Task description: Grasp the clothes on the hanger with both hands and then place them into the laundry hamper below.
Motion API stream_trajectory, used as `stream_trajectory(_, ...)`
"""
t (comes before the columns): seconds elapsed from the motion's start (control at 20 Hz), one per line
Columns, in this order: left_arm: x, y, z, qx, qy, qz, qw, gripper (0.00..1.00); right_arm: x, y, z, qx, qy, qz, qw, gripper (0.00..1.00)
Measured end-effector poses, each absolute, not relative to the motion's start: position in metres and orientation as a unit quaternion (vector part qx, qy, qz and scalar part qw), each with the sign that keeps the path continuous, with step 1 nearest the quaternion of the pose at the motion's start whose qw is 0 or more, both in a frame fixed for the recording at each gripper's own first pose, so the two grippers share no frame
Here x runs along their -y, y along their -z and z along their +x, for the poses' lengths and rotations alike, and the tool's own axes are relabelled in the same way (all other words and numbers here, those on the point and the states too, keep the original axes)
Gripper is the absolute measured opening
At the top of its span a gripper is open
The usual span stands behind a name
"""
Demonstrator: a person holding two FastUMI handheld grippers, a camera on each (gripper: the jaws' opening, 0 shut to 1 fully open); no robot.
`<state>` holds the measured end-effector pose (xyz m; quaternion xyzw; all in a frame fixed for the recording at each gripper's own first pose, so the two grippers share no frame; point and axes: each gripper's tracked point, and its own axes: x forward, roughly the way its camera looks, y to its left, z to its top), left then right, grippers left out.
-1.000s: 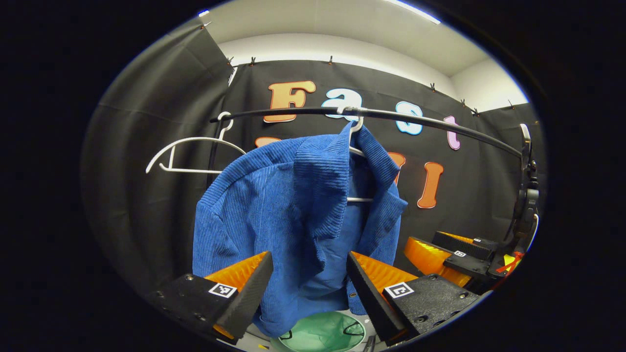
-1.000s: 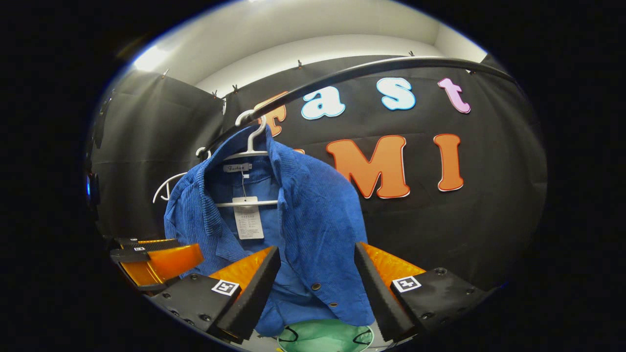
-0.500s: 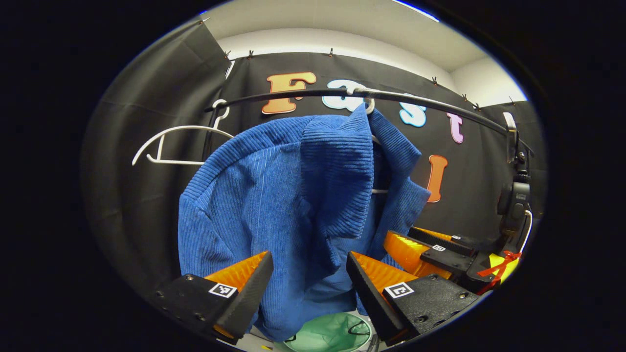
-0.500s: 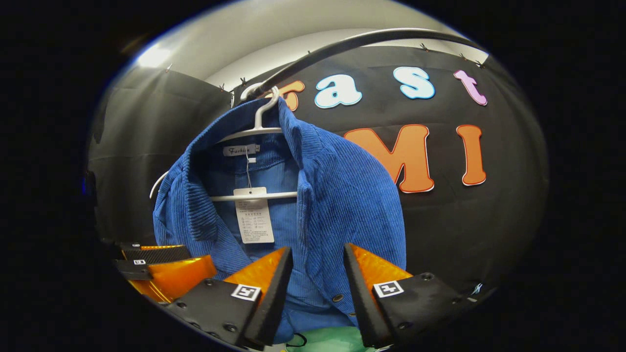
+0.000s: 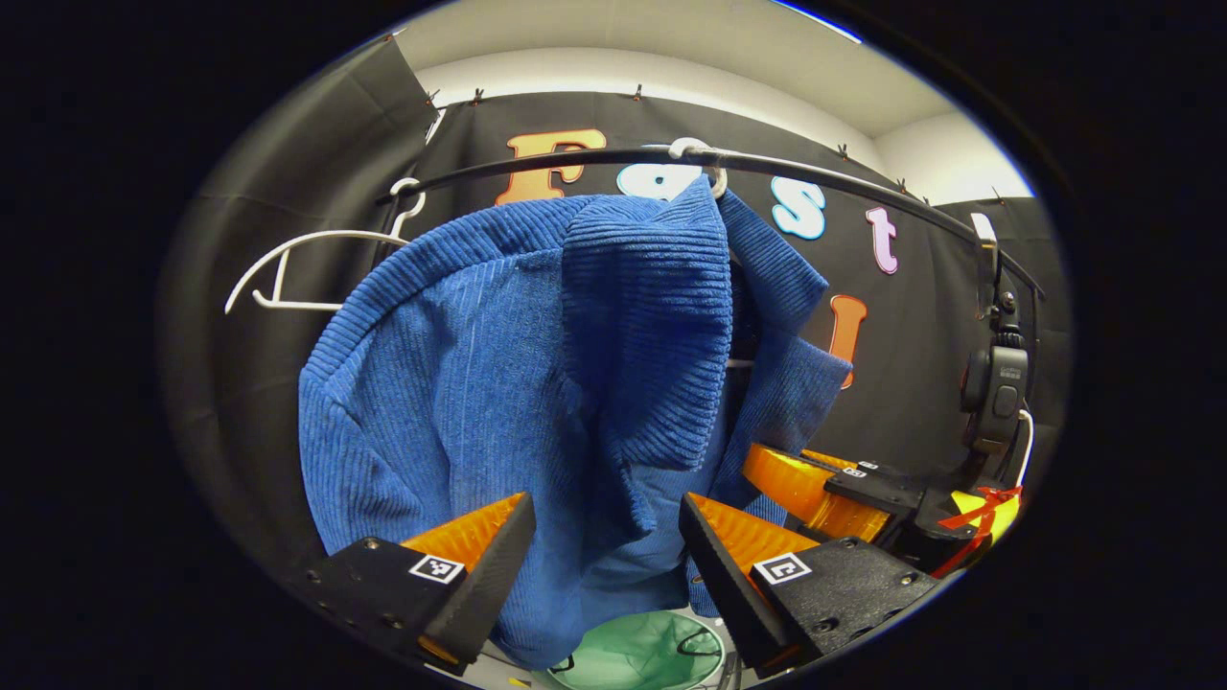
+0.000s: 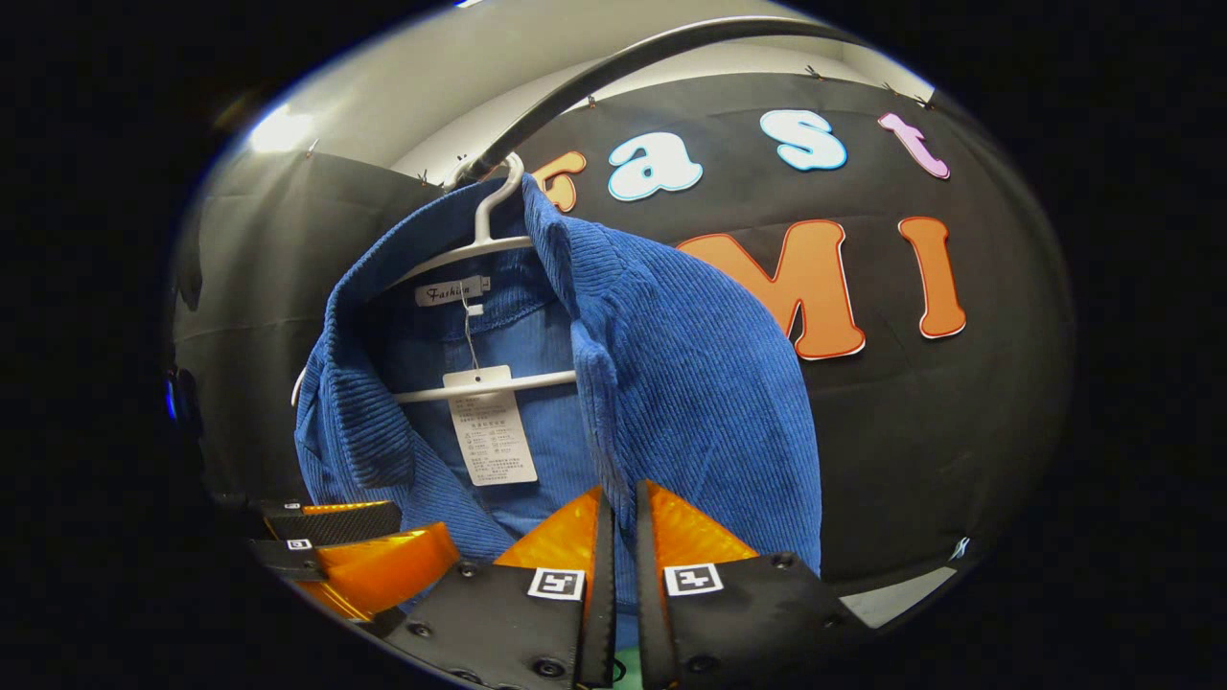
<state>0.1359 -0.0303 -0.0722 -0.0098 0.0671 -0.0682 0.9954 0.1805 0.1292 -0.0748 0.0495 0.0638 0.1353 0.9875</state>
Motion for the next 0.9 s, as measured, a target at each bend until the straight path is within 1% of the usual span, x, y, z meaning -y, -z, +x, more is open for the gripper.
stream_trajectory(0.05,0.032,0.073,0.139,-0.067,0.07,-0.01,0.995,0.95,-0.125,0.075,0.183,-0.061,-0.131,0.051,0.988,0.09)
stream_trajectory(0.1,0.032,0.073,0.142,-0.066,0.071,-0.011,0.995,0.98,-0.127,0.072,0.176,-0.068,-0.141,0.058,0.986,0.05)
stream_trajectory(0.15,0.032,0.073,0.145,-0.064,0.07,-0.012,0.995,0.98,-0.132,0.073,0.18,-0.067,-0.147,0.065,0.985,0.09)
stream_trajectory(0.25,0.031,0.075,0.151,-0.063,0.064,-0.013,0.996,0.98,-0.133,0.071,0.178,-0.064,-0.16,0.084,0.981,0.09)
stream_trajectory(0.3,0.032,0.076,0.151,-0.066,0.064,-0.012,0.996,0.95,-0.133,0.07,0.178,-0.063,-0.164,0.094,0.98,0.08)
stream_trajectory(0.4,0.035,0.077,0.157,-0.067,0.071,-0.014,0.995,0.94,-0.126,0.068,0.179,-0.062,-0.164,0.11,0.978,0.08)
stream_trajectory(0.5,0.036,0.074,0.166,-0.063,0.077,-0.015,0.995,0.89,-0.12,0.065,0.181,-0.059,-0.163,0.117,0.978,0.08)
stream_trajectory(0.75,0.036,0.071,0.171,-0.057,0.075,-0.021,0.995,0.27,-0.108,0.049,0.182,-0.042,-0.168,0.125,0.977,0.08)
stream_trajectory(0.9,0.03,0.071,0.167,-0.064,0.075,-0.028,0.995,0.1,-0.104,0.043,0.18,-0.041,-0.174,0.143,0.973,0.08)
